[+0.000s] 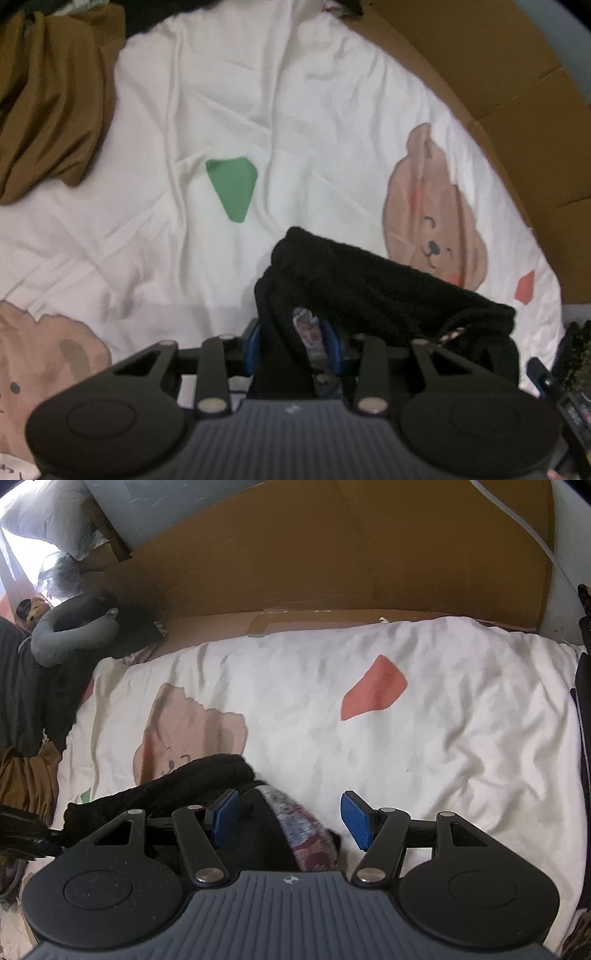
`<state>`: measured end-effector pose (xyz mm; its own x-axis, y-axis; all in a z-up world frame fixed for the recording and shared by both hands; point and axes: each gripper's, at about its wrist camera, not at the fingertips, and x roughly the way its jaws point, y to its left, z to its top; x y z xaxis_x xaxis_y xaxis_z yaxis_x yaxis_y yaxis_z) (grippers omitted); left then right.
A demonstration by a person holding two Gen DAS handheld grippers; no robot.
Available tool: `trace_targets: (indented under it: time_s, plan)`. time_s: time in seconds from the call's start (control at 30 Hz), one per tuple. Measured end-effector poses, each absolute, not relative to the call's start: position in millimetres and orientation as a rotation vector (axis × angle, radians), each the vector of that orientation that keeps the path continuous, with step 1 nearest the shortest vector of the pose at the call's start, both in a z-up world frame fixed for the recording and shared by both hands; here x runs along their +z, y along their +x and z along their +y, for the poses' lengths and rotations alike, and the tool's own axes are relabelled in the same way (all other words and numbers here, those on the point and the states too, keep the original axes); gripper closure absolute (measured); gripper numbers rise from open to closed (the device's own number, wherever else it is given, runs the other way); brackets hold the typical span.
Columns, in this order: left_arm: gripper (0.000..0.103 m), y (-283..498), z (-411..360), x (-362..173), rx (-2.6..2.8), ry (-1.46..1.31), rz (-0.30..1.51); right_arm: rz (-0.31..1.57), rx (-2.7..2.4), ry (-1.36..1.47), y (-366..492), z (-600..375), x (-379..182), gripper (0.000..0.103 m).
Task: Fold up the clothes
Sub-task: 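Pull the garment edge with the left tool toward the right tool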
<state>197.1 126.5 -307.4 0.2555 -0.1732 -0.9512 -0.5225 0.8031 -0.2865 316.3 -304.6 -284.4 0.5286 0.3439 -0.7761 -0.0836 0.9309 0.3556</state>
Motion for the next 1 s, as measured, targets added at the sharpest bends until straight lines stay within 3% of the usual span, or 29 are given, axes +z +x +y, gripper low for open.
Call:
trace_targets:
  time_s: [0.77,1.0]
  plan:
    - [0.069,198.0,132.1,-331.1,0.212,-0.645,1.352,1.067,0.375,0.144,321.4,-259.9,-313.9,0.039]
    - [0.088,196.0,132.4,-328.0,0.163,-0.656,1.319,1.093,0.416,0.075,316.4,-244.4,-315.9,0.078]
